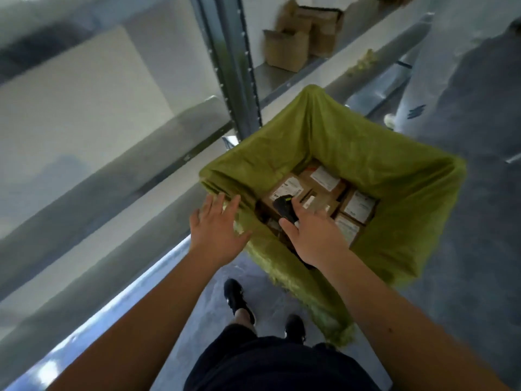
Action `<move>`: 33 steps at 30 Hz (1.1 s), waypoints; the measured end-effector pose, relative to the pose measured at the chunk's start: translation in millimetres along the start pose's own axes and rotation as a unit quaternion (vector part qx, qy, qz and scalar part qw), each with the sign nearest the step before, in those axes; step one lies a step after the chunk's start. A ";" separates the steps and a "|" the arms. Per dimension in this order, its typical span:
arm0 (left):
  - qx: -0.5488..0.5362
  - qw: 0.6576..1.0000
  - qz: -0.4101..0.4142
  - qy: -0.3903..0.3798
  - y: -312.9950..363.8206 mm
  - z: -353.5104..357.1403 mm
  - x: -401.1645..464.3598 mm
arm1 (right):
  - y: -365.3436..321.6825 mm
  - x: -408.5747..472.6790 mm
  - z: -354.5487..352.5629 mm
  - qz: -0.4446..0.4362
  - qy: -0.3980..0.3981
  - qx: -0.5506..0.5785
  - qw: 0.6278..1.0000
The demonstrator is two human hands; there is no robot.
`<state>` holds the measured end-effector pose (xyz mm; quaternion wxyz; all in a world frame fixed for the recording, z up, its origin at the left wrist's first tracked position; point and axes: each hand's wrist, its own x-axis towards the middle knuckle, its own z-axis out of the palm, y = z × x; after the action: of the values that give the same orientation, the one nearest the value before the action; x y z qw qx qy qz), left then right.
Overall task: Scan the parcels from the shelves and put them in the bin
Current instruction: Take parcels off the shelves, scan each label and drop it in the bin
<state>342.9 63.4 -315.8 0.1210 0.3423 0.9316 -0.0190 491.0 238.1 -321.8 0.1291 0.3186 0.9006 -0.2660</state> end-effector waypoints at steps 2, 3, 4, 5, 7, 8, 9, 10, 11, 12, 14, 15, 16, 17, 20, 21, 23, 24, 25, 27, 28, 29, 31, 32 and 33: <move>-0.018 0.998 -0.059 0.024 -16.2 -8.0 -20.9 | -19.0 -1.8 -5.7 -0.059 0.000 -0.021 0.998; -0.028 0.995 -0.086 0.032 -25.3 -11.8 -33.0 | -30.5 -3.2 -7.8 -0.088 -0.001 -0.027 0.996; -0.038 0.992 -0.113 0.038 -34.7 -15.6 -46.0 | -43.5 -4.3 -9.3 -0.116 -0.006 -0.035 0.993; -0.045 0.988 -0.138 0.045 -44.1 -19.5 -60.2 | -56.5 -5.4 -9.6 -0.143 -0.006 -0.038 0.989; -0.056 0.978 -0.192 0.058 -61.3 -26.3 -89.7 | -83.9 -8.4 -7.1 -0.186 -0.011 -0.052 0.981; -0.067 0.971 -0.219 0.066 -68.5 -29.1 -103.9 | -98.8 -13.5 -7.5 -0.201 -0.016 -0.057 0.978; -0.081 0.963 -0.246 0.076 -74.9 -31.4 -117.7 | -111.7 -16.8 -4.5 -0.215 -0.027 -0.060 0.974; -0.095 0.954 -0.270 0.089 -80.4 -33.4 -131.4 | -124.5 -22.8 -3.1 -0.234 -0.034 -0.063 0.970; -0.105 0.946 -0.288 0.101 -85.2 -34.8 -145.3 | -136.2 -30.5 -1.2 -0.256 -0.037 -0.065 0.964; -0.108 0.940 -0.303 0.111 -89.8 -35.7 -160.1 | -146.9 -39.6 0.1 -0.279 -0.033 -0.068 0.957; -0.103 0.932 -0.325 0.123 -99.0 -35.2 -190.5 | -166.0 -56.9 6.3 -0.318 -0.032 -0.073 0.945; -0.101 0.928 -0.337 0.125 -103.2 -34.4 -206.5 | -174.1 -65.5 11.1 -0.333 -0.034 -0.078 0.939; -0.100 0.923 -0.349 0.126 -107.1 -33.2 -222.4 | -181.3 -75.0 16.6 -0.344 -0.035 -0.087 0.934; -0.101 0.918 -0.361 0.127 -110.6 -32.0 -238.9 | -188.0 -85.0 23.1 -0.352 -0.035 -0.095 0.930; -0.098 0.907 -0.386 0.134 -116.6 -28.6 -289.5 | -205.2 -119.9 44.0 -0.374 -0.040 -0.107 0.920; -0.096 0.905 -0.392 0.136 -117.4 -27.1 -308.4 | -210.2 -134.0 51.9 -0.385 -0.039 -0.108 0.916; -0.096 0.900 -0.401 0.142 -119.3 -24.3 -346.7 | -220.1 -163.3 64.9 -0.405 -0.037 -0.106 0.907; -0.097 0.897 -0.406 0.144 -120.5 -23.2 -367.3 | -225.1 -180.0 69.9 -0.413 -0.038 -0.106 0.904; -0.097 0.894 -0.411 0.147 -122.4 -22.5 -387.5 | -230.2 -196.1 74.4 -0.421 -0.036 -0.105 0.900; -0.093 0.887 -0.424 0.158 -126.9 -21.5 -426.8 | -242.4 -228.4 80.9 -0.438 -0.034 -0.107 0.892; -0.092 0.884 -0.430 0.160 -129.0 -21.4 -445.6 | -249.3 -244.3 83.2 -0.445 -0.035 -0.110 0.888; -0.092 0.881 -0.436 0.160 -130.6 -21.9 -463.6 | -255.7 -259.3 85.4 -0.454 -0.035 -0.113 0.883; -0.089 0.875 -0.446 0.165 -134.1 -24.2 -495.5 | -267.7 -287.2 88.1 -0.467 -0.037 -0.124 0.875; -0.088 0.873 -0.449 0.171 -136.3 -27.0 -509.0 | -273.4 -298.6 88.7 -0.474 -0.034 -0.131 0.870; -0.086 0.870 -0.451 0.179 -139.1 -31.1 -520.5 | -279.4 -308.7 88.5 -0.483 -0.026 -0.138 0.864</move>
<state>630.2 -368.9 -168.1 -0.0406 -0.1289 0.9883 0.0704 552.8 -150.6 -159.8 0.0511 -0.1840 0.9656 -0.1763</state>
